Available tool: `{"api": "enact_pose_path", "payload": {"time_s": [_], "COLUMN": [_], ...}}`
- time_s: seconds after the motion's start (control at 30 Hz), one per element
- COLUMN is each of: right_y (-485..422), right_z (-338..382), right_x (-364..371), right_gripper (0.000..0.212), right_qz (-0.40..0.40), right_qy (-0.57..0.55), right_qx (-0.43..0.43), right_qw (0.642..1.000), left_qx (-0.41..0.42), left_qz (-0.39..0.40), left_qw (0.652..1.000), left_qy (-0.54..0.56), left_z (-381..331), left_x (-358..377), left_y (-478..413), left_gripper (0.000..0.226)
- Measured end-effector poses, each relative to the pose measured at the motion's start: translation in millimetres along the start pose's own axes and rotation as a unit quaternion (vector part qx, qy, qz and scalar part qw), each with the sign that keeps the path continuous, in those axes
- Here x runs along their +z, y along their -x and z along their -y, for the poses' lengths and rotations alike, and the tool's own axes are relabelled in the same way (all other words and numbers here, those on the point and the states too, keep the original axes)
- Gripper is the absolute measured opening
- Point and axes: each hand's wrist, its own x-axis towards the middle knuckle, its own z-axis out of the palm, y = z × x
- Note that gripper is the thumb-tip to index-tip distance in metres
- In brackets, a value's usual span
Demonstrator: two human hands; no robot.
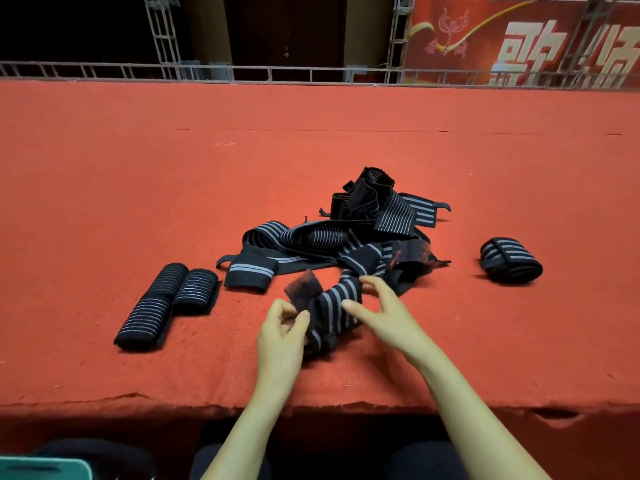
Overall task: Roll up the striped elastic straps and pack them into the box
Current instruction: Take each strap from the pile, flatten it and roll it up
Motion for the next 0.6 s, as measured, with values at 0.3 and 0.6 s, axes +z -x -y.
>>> {"api": "enact_pose_path", "payload": {"time_s": [0.3,0.6], "right_y": [12.9,-2.4], "right_z": [6.0,13.7], "right_x": [11.3,-40.9], "right_gripper": [0.007,0.013], "right_qz": [0.003,-0.135], "right_qy": [-0.233,-0.258], "right_qx": [0.002,0.046], "right_qw": [0.972,0.956], "left_qx": [-0.030,-0.023], "left_qz": [0.007,-0.046], "left_qw": [0.991,0.977], "left_qy": [0.132,0.209], "left_z": [-10.4,-33.9], "left_x": [4.1,1.9], "left_y": [2.8,-21.8], "left_gripper": [0.014,0.017]}}
